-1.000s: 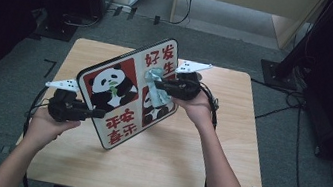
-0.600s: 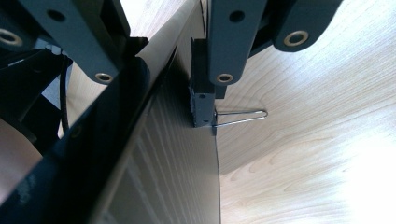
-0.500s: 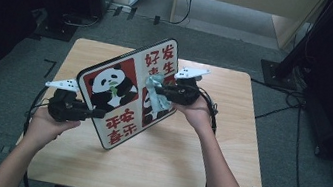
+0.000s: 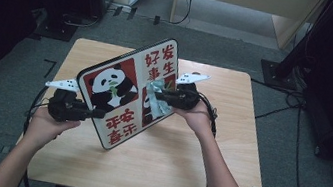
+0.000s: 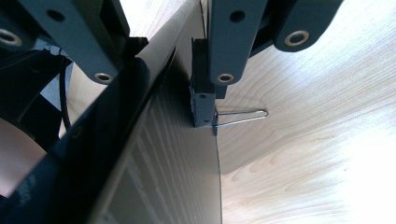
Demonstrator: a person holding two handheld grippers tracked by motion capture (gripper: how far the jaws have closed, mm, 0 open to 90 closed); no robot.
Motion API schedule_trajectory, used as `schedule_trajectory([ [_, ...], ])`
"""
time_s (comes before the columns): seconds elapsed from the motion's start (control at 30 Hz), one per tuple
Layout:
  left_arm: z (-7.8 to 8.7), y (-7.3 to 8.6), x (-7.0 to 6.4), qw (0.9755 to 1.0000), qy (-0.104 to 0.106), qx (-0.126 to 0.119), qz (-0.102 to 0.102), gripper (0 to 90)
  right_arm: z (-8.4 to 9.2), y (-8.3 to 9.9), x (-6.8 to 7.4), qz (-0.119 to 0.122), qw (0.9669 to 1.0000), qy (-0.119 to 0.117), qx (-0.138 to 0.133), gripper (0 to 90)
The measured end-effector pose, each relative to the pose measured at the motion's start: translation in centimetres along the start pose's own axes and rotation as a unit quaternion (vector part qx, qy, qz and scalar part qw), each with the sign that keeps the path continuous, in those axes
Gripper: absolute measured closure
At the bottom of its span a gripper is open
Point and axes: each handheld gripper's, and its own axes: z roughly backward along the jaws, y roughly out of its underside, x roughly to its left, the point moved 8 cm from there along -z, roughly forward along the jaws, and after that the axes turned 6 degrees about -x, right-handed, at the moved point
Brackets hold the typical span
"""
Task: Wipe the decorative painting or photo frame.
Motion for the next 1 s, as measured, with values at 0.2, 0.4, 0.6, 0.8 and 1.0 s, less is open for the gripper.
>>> schedule_trajectory([
  [0.2, 0.0, 0.0, 0.0, 1.0000, -0.001, 0.002, 0.000, 75.0, -0.1, 1.0, -0.3, -0.014, 0.9998, -0.017, 0.001, 81.3],
  [0.4, 0.0, 0.0, 0.0, 1.0000, 0.000, 0.001, 0.001, 75.0, -0.3, 2.0, -0.6, -0.013, 0.9994, -0.028, 0.016, 81.1],
  [0.6, 0.0, 0.0, 0.0, 1.0000, 0.000, 0.001, 0.001, 75.0, -0.4, 3.0, -0.7, -0.014, 0.9992, -0.028, 0.027, 81.0],
  [0.8, 0.0, 0.0, 0.0, 1.0000, 0.000, 0.002, 0.001, 75.0, -0.6, 3.9, -0.7, -0.020, 0.9987, -0.028, 0.037, 81.0],
  [1.0, 0.0, 0.0, 0.0, 1.0000, 0.001, 0.001, 0.001, 74.9, -0.8, 4.8, -0.7, -0.025, 0.9979, -0.032, 0.051, 81.0],
])
